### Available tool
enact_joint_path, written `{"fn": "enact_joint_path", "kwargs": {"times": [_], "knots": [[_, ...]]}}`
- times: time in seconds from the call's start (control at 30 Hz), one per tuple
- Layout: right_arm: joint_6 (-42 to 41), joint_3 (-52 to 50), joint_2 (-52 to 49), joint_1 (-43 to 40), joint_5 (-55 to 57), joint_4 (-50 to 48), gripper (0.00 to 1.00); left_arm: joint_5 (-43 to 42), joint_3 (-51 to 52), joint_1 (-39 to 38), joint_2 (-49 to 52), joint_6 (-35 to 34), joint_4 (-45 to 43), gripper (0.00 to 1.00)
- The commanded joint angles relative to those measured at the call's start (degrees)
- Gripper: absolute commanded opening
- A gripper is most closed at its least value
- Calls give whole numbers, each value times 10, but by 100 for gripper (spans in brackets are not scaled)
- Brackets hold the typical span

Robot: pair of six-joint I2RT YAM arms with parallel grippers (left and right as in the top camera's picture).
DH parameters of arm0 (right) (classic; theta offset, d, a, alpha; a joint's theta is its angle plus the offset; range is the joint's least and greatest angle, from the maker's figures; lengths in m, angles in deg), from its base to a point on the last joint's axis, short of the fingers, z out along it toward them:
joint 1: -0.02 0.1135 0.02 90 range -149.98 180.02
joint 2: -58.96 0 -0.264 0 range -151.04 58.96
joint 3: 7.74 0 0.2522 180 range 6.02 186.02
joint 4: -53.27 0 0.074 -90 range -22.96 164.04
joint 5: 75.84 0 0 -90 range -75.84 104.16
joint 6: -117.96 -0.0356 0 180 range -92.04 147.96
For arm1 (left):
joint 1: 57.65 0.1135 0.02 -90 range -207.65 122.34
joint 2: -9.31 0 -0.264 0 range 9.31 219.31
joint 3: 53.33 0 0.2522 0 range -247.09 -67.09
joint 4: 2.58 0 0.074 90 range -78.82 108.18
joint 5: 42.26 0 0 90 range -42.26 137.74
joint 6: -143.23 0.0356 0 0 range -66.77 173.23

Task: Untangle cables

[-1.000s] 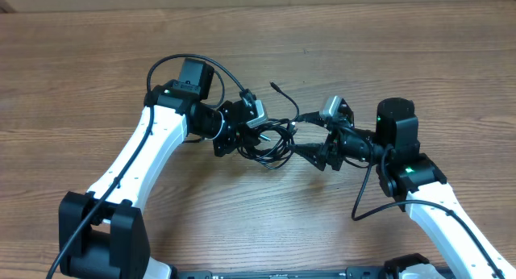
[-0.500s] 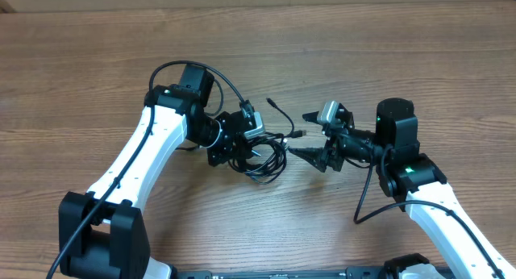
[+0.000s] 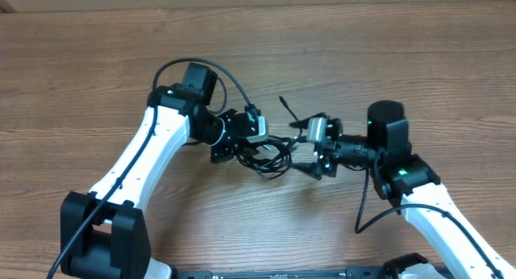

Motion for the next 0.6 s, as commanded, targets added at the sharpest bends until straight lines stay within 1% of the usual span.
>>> {"fn": "enact_joint_path", "kwargs": {"times": [0.0,0.17,0.23,0.37,0.43,0.5,0.53,0.57], "knots": [[9,8,-6,34,-6,-1,75,-50,-11,-25,-16,19,-11,9],[9,8,-28,52,60,11,70,-54,-11,-46,-16,19,-16,5],[9,8,-36,52,64,17,68,-54,-11,-46,-16,19,-15,5],[9,8,-37,52,64,25,67,-54,-11,-42,-16,19,-15,4],[9,8,-37,52,65,27,64,-54,-11,-41,-16,19,-16,4],[9,8,-37,52,65,29,58,-54,-11,-41,-16,19,-16,4],[9,8,-37,52,65,29,53,-54,-11,-41,-16,19,-17,4],[9,8,-37,52,65,29,41,-52,-11,-41,-16,19,-18,4]]}}
